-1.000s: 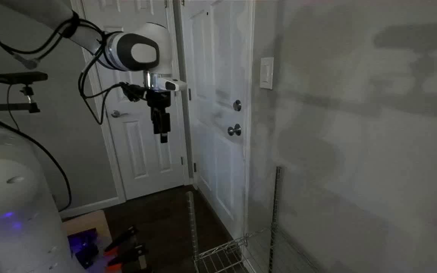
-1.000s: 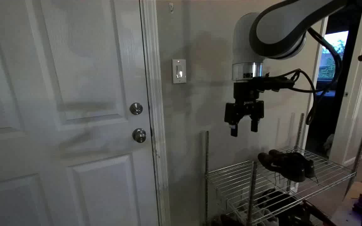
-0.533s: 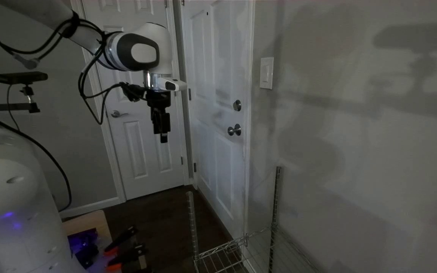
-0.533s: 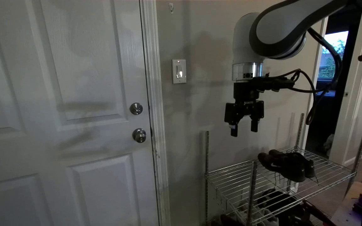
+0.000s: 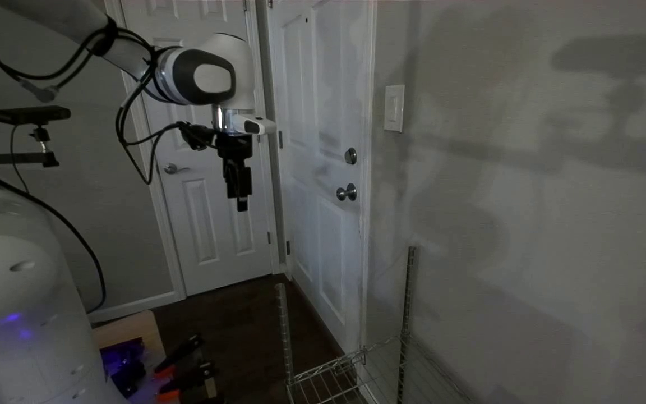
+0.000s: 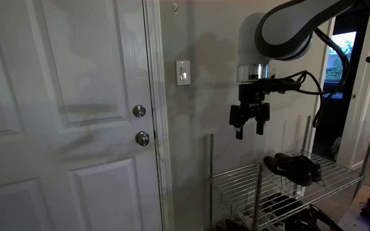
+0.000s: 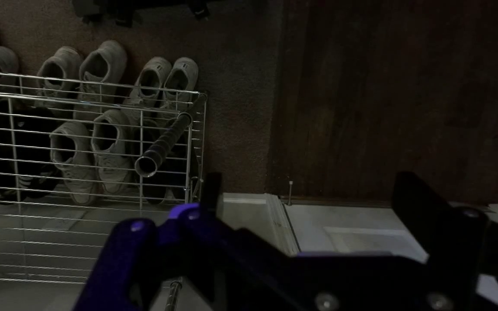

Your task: Flip the light switch on the wall

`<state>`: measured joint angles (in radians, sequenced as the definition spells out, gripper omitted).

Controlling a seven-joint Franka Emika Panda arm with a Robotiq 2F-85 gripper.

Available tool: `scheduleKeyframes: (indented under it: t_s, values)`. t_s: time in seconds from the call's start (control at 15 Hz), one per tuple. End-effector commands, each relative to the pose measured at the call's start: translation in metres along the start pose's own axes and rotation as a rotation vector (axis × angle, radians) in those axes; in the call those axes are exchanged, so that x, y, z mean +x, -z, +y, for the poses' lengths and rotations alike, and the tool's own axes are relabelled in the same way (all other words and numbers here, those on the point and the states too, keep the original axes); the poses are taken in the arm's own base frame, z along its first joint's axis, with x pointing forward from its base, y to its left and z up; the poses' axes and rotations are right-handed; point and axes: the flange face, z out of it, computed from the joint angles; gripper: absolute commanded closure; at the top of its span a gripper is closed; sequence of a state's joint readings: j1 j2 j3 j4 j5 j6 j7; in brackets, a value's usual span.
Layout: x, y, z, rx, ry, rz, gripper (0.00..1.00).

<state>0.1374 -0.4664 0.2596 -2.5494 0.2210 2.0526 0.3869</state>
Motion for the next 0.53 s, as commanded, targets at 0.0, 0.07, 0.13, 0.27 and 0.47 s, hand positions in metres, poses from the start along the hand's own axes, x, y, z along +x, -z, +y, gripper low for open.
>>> scheduleKeyframes:
  t_s: [0.0, 0.07, 0.13, 0.27, 0.47]
  values:
    - [0.010, -0.001, -0.010, 0.012, 0.034, 0.003, 0.00]
    - [0.017, -0.002, -0.013, 0.015, 0.039, 0.002, 0.00]
    - [0.028, -0.005, -0.020, 0.025, 0.046, 0.007, 0.00]
    - [0.051, -0.012, -0.036, 0.047, 0.060, 0.023, 0.00]
    - [0.089, -0.020, -0.058, 0.023, 0.060, 0.108, 0.00]
